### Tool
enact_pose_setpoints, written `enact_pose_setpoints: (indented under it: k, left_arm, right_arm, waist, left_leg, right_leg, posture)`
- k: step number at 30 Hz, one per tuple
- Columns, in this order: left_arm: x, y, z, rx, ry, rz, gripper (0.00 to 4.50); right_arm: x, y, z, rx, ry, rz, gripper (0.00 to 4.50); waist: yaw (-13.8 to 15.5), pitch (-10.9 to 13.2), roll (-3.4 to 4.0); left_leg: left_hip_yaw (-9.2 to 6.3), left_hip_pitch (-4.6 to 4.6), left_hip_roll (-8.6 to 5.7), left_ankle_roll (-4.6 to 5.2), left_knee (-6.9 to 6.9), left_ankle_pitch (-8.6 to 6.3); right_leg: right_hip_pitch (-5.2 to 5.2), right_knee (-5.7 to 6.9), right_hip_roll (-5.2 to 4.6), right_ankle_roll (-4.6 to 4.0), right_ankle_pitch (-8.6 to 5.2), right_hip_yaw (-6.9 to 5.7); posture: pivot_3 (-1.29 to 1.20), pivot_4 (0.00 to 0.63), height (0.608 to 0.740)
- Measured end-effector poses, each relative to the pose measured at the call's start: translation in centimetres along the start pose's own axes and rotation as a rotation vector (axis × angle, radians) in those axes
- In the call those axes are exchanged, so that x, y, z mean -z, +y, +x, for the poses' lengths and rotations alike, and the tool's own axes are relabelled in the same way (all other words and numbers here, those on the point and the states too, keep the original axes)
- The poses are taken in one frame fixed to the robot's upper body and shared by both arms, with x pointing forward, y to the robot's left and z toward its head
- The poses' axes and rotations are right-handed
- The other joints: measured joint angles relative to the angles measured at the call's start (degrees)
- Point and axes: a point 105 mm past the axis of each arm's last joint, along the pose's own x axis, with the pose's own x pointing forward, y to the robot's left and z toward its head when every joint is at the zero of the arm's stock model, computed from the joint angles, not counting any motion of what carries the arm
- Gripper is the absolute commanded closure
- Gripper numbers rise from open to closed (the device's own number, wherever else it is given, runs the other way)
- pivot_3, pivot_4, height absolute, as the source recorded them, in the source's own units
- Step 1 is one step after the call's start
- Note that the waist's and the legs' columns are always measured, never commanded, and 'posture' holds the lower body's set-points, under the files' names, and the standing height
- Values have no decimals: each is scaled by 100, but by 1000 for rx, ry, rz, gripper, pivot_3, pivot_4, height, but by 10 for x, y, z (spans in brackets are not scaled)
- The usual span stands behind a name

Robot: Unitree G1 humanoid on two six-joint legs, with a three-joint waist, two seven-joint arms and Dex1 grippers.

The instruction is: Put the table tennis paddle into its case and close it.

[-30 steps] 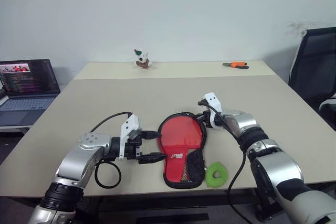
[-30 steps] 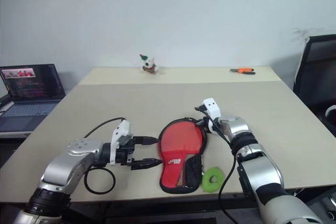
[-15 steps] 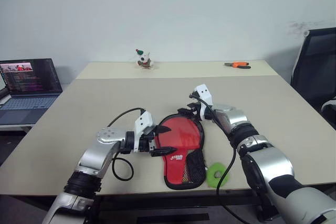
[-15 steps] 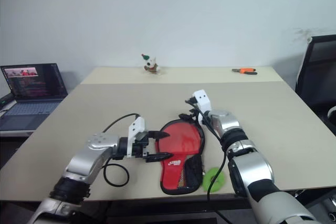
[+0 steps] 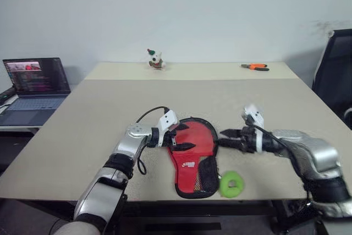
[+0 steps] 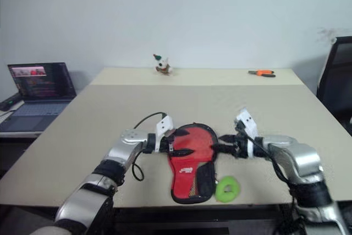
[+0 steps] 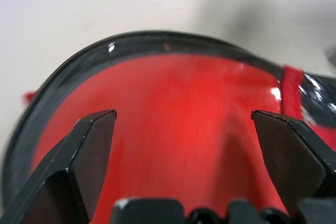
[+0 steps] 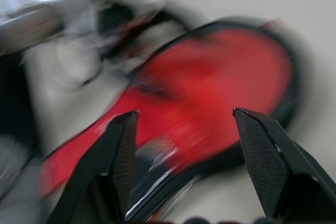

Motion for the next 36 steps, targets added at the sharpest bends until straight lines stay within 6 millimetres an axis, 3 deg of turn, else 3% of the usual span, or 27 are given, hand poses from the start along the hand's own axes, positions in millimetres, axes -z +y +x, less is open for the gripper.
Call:
enact_pose_setpoints:
  k: [6,11,15,21,30,36]
  left_arm:
    - [10,-1,3,-1,23,21,0]
    - [9,-2,6,4,22,43,0]
    - [10,-2,5,4,21,48,0]
    - [11,-4,4,20,24,57,0]
    - [13,-9,2,87,55,91,0]
    - [12,-10,2,105,68,114,0]
  right_arm:
    - [47,21,-6,-12,160,2,1419]
    - [52,3,0,100,160,-26,1419]
    - [76,-15,8,173,242,-52,1419]
    - [81,-15,6,153,279,-157,1419]
    - [83,-14,7,120,284,-169,4365]
    - [76,-17,8,110,280,-166,4453]
  waist:
    - [-30,2,-4]
    - [-3,2,-6]
    - [22,2,-7]
    - [22,2,-8]
    - [20,1,-8]
    - [14,1,-8]
  left_leg:
    - [13,10,2,0,21,0]
    - [4,14,4,0,44,0]
    - [4,14,3,0,46,0]
    - [-1,17,2,0,47,0]
    - [-1,47,3,0,46,0]
    - [0,51,4,0,46,0]
  right_leg:
    - [12,7,15,17,-10,-1]
    - [36,-1,10,33,-4,-5]
    - [37,-1,4,33,-3,-6]
    - [45,-3,5,32,-2,-10]
    - [74,-6,5,34,-4,-10]
    - [76,-4,5,36,-5,-8]
  posture:
    - [0,150,740]
    - [0,150,740]
    - [0,150,740]
    - [0,150,740]
    - [0,150,740]
    - [0,150,740]
